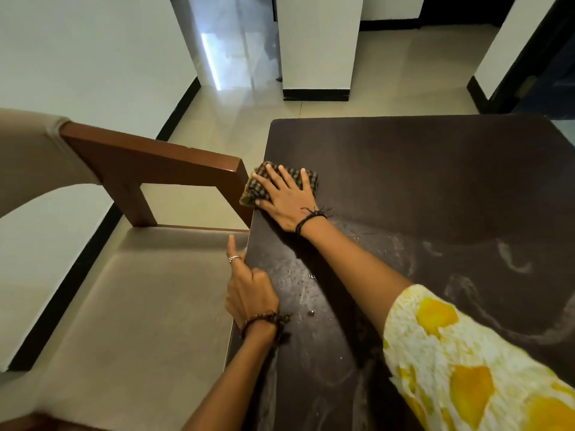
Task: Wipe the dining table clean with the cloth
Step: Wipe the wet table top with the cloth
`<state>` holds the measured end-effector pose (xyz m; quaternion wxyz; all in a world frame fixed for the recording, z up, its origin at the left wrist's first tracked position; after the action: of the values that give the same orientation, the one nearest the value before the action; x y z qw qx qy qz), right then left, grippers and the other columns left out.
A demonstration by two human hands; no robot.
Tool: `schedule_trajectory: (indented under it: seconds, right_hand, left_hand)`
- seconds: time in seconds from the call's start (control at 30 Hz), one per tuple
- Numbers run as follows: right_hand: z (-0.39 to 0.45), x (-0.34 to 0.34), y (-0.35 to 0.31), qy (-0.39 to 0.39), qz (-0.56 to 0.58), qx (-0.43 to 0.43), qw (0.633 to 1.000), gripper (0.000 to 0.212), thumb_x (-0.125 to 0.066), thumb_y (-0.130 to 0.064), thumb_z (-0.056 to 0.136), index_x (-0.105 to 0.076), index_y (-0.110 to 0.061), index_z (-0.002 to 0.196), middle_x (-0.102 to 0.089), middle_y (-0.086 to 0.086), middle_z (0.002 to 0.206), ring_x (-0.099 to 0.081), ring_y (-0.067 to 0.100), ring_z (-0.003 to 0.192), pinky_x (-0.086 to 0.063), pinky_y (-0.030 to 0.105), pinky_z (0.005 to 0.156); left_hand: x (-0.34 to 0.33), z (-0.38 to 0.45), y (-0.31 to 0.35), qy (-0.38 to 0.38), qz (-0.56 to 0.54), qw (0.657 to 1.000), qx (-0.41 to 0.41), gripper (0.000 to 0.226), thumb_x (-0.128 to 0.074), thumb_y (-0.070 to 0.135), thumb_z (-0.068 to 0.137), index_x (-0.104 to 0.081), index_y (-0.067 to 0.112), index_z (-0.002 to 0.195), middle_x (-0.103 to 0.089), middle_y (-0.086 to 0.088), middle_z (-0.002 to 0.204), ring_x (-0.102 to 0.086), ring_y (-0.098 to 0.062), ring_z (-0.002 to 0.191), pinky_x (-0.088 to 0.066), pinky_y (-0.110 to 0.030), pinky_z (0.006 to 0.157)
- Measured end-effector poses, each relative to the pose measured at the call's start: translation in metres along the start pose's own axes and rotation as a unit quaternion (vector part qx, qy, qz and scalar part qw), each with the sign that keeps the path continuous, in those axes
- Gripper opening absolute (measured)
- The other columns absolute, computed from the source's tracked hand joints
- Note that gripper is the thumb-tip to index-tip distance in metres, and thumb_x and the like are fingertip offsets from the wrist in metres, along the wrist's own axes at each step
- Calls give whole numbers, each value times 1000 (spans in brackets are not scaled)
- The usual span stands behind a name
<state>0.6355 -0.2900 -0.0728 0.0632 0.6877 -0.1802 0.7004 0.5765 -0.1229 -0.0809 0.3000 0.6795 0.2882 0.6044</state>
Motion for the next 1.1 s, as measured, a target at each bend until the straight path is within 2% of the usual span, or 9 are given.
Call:
schedule_trajectory:
  seconds: [0.13,0.3,0.37,0.47,0.57,0.67,0.83,0.9,1.1]
  right_hand:
    - [-23,-2,-15,25,4,24,999,53,-25,-47,98,-11,-34,148,-4,-2,158,-2,20,145,8,53,111]
    - [-59,-7,-35,15,6,82,997,54,-26,-46,98,-10,-35,148,-3,-3,158,-1,19,145,10,52,111]
    - [-76,-7,-37,14,3,111,994,54,-27,-46,98,-10,-35,148,-3,-3,158,-2,18,145,9,51,111]
    - [-106,-6,-30,10,0,152,988,54,-26,-47,98,-9,-35,148,-4,-5,158,-2,17,145,9,51,112]
    - [-136,-4,-16,0,14,177,984,60,-10,-55,91,-13,-35,147,-6,-6,157,-3,17,144,7,51,113]
    - [-150,-4,-7,-19,18,174,984,67,-4,-58,84,-14,-36,147,-6,-7,157,-3,16,144,6,52,113]
    - [-124,6,-20,-2,-16,125,992,56,-34,-55,93,-23,-38,144,-14,-3,156,-19,27,137,-13,54,108]
    - [-103,8,-32,-3,-42,100,994,57,-35,-56,92,-24,-37,144,-15,0,155,-20,30,133,-19,52,105]
    - [-89,2,-52,35,12,52,998,55,-39,-51,92,-31,-30,142,-17,2,155,-17,29,137,-14,52,108]
  left_hand:
    - [3,-1,3,13,-25,999,-15,73,-41,0,82,-15,28,145,-59,-5,124,-58,-29,90,-42,-36,70]
    - [12,-6,12,35,-72,995,-66,77,-42,-10,79,-17,20,145,-31,-8,146,-45,-16,114,-42,-17,66]
    - [17,-13,11,44,-29,992,-113,75,-45,-10,78,-19,16,144,-22,-12,148,-35,-24,126,-47,-35,87]
    - [22,-41,-7,27,79,989,-125,66,-48,1,86,-20,13,144,-15,-14,151,-10,-26,139,-15,-44,113]
    - [27,-71,-25,-2,165,980,-113,58,-40,24,95,-14,12,145,-10,-11,153,-1,-22,141,2,-38,113]
    - [24,-79,-29,-13,205,971,-123,56,-30,32,97,-11,12,145,-12,-9,153,-5,-20,141,3,-37,112]
    - [21,-79,-25,-9,246,960,-133,56,-26,34,97,-7,11,145,-9,-7,154,-3,-19,141,1,-38,113]
    - [21,-80,-25,-6,250,959,-135,56,-27,33,97,-8,10,145,-9,-7,154,-3,-18,141,1,-37,113]
    - [19,-78,-24,-14,273,952,-140,55,-23,31,98,-1,13,145,-1,-3,155,2,-15,141,4,-40,114]
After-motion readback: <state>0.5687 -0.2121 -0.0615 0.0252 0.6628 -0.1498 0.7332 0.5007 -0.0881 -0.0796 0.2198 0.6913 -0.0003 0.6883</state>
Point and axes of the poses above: each hand's wrist, its own z-axis towards the middle knuckle, its own x-axis out of the back of the hand, y = z × x, the point moved 6 cm from there along z, towards the middle knuckle
